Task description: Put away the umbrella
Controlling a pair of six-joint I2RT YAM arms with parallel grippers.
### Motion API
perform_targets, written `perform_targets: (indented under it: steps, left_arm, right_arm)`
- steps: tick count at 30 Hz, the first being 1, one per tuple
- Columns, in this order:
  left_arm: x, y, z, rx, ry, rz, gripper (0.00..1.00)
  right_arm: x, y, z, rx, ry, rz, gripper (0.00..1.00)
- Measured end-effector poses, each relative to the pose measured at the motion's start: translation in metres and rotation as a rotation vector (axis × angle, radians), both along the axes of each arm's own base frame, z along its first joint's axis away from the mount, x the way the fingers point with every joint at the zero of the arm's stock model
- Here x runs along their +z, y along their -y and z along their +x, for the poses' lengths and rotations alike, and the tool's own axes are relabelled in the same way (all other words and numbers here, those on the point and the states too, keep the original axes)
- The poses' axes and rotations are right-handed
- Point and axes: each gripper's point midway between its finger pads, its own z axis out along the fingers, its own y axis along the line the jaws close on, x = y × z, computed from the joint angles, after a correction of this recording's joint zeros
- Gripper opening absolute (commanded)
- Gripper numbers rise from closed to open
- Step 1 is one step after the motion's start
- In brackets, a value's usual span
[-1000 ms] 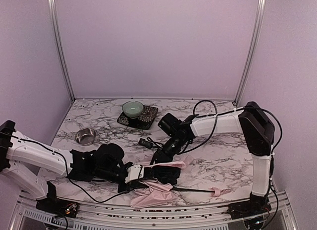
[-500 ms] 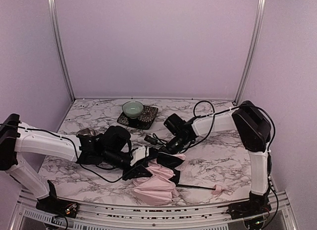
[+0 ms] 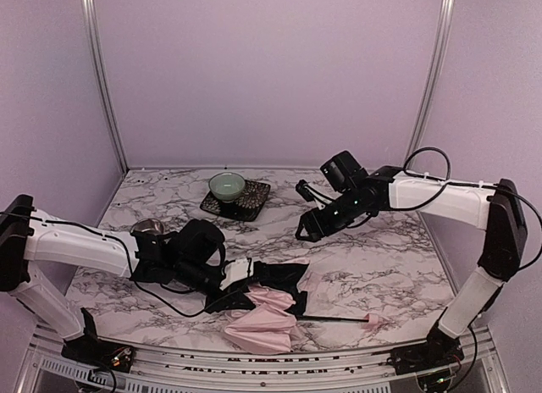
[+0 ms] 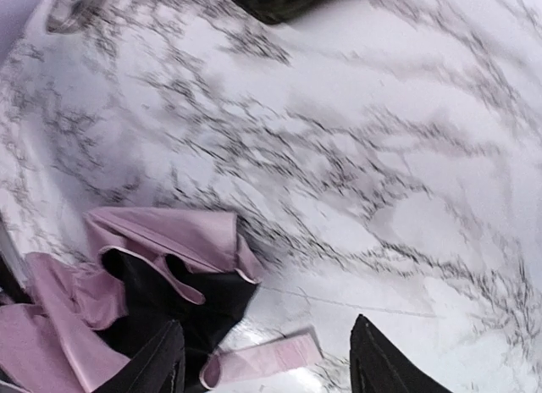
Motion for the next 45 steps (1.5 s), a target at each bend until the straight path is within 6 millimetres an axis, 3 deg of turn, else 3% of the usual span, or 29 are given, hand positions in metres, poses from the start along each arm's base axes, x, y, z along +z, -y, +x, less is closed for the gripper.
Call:
perform_targets:
  steps: [4, 7, 11, 16, 20, 25, 26, 33, 36, 45]
  left_arm:
    - [0.001, 0.0, -0.002, -0.006, 0.012, 0.002, 0.17]
    - [0.0, 0.0, -0.004, -0.011, 0.015, 0.008, 0.18]
    - [-0.001, 0.0, -0.007, -0.019, 0.018, 0.012, 0.18]
    - [0.001, 0.0, -0.008, -0.027, 0.024, 0.01, 0.19]
    - [0.001, 0.0, -0.009, -0.03, 0.027, 0.01, 0.19]
    - [0.001, 0.0, -0.009, -0.033, 0.029, 0.01, 0.19]
    - [0.001, 0.0, -0.009, -0.033, 0.03, 0.01, 0.19]
    - [0.001, 0.001, -0.01, -0.038, 0.032, 0.009, 0.16]
    - [0.002, 0.001, -0.011, -0.046, 0.03, 0.004, 0.0]
    - [0.02, 0.004, -0.026, -0.12, -0.001, -0.06, 0.0]
  right_arm:
    - [-0.054, 0.029, -0.015, -0.11, -0.126, -0.182, 0.69]
    - [-0.089, 0.04, -0.04, -0.141, -0.199, -0.307, 0.68]
    - [-0.102, 0.036, -0.063, -0.156, -0.244, -0.327, 0.65]
    - [-0.115, 0.033, -0.076, -0.202, -0.286, -0.328, 0.59]
    - [-0.133, 0.031, -0.085, -0.22, -0.318, -0.337, 0.37]
    - [-0.134, 0.013, -0.082, -0.227, -0.327, -0.255, 0.02]
    - [-0.134, 0.01, -0.082, -0.222, -0.328, -0.245, 0.0]
    - [-0.135, -0.005, -0.078, -0.199, -0.336, -0.18, 0.0]
    - [-0.135, -0.014, -0.07, -0.178, -0.331, -0.14, 0.0]
    - [-0.13, -0.045, 0.002, -0.137, -0.213, -0.056, 0.0]
